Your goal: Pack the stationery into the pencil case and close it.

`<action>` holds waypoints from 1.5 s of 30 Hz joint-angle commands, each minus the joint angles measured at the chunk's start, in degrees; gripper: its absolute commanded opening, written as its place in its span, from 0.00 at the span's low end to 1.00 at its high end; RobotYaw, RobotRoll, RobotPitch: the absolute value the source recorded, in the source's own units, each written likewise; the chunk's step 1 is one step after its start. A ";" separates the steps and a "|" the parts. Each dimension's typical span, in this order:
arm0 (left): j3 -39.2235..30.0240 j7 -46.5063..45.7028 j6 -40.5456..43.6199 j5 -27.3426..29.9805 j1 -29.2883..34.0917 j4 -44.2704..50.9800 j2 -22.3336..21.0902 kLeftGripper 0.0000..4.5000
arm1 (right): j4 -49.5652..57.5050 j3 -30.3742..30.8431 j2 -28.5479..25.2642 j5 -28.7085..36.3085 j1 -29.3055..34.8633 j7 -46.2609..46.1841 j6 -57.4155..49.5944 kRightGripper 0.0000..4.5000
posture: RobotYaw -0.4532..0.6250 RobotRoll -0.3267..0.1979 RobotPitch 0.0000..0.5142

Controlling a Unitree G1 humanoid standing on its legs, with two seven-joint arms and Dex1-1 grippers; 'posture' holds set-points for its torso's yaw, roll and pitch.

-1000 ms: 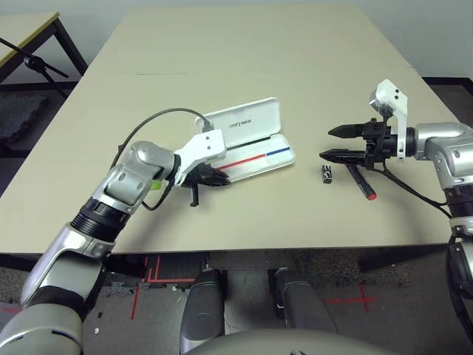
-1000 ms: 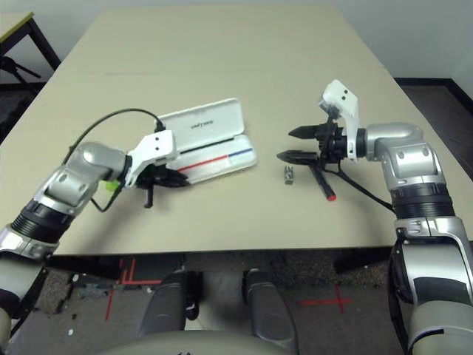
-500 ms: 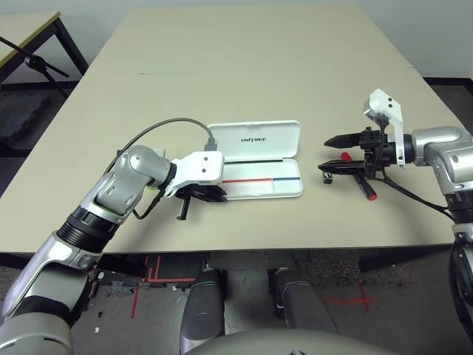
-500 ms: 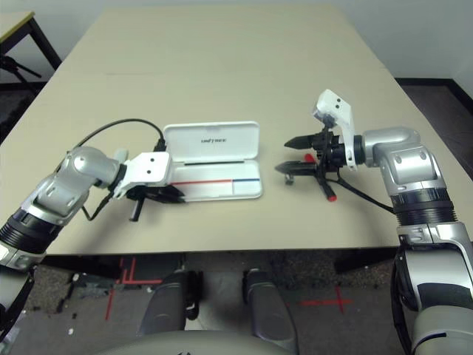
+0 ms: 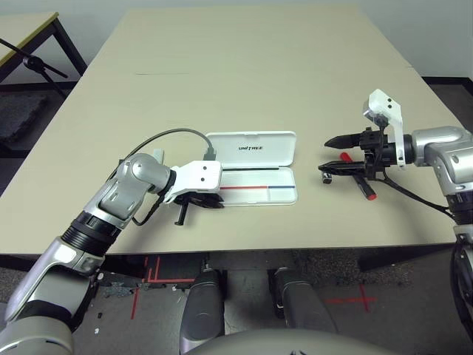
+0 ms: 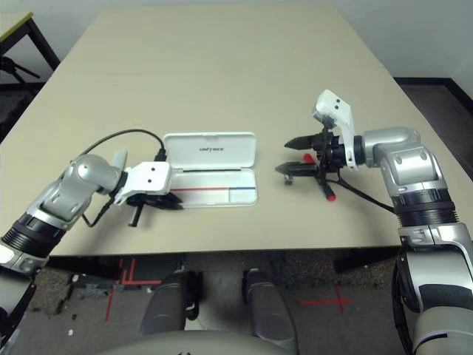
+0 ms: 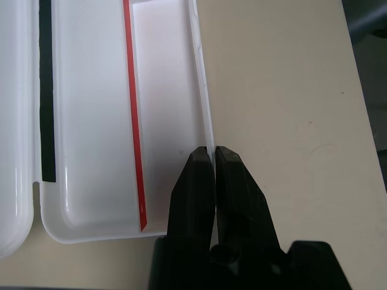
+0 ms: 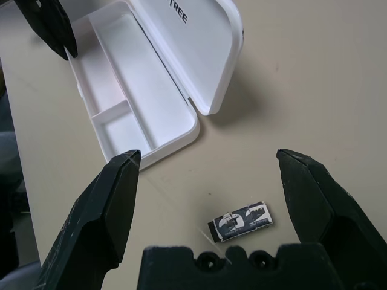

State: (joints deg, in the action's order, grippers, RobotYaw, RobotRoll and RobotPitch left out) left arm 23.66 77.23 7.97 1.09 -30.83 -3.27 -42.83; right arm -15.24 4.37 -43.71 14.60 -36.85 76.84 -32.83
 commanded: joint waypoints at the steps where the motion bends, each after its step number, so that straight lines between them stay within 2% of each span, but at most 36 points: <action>1: 0.81 1.28 -1.74 -0.90 -0.42 -1.07 0.29 0.01 | 1.76 0.34 -1.19 0.48 1.54 -0.11 -0.55 1.00 | 0.43 0.62 0.28; 7: 0.40 0.26 -1.65 -1.08 -0.10 -0.74 1.28 0.01 | 2.79 0.15 -1.02 0.88 2.39 -0.81 -0.99 1.00 | 0.42 0.62 0.28; 11: -0.52 -0.43 -0.58 -0.49 0.19 0.61 1.87 0.25 | 2.75 0.19 -1.05 1.29 2.60 -0.90 -1.05 1.00 | 0.43 0.62 0.26; 19: -3.42 -0.30 3.53 2.86 1.19 7.19 0.67 0.95 | 2.02 0.48 -0.86 1.31 2.46 -0.96 -0.37 1.00 | 0.43 0.62 0.23; 20: -4.10 -0.21 4.24 3.67 1.26 8.24 0.40 1.00 | 1.86 0.46 -0.84 1.32 2.34 -0.94 -0.27 1.00 | 0.43 0.62 0.23; 29: -13.89 -1.73 13.34 14.31 2.10 17.57 -1.96 1.00 | 1.38 -4.22 0.03 5.02 1.77 -3.13 -0.68 1.00 | 0.43 0.62 0.23; 34: -16.37 -4.58 16.79 16.76 2.05 19.70 -1.92 1.00 | 1.97 -9.95 3.37 2.57 1.65 -19.67 0.67 1.00 | 0.42 0.62 0.24; 38: -16.20 -5.52 17.39 16.96 2.43 20.28 -1.93 1.00 | 2.39 -14.41 4.73 3.17 -0.46 -31.56 -8.80 1.00 | 0.41 0.62 0.25; 45: -16.20 -6.21 17.13 17.09 1.44 19.00 -1.26 1.00 | 3.30 -12.66 1.30 1.74 2.81 -36.39 -17.76 1.00 | 0.39 0.62 0.27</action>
State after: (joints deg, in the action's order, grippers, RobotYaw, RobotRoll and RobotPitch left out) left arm 7.69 71.23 25.13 17.06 -28.91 15.84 -43.95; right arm -12.58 -9.30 -41.33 16.93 -35.29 40.98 -48.28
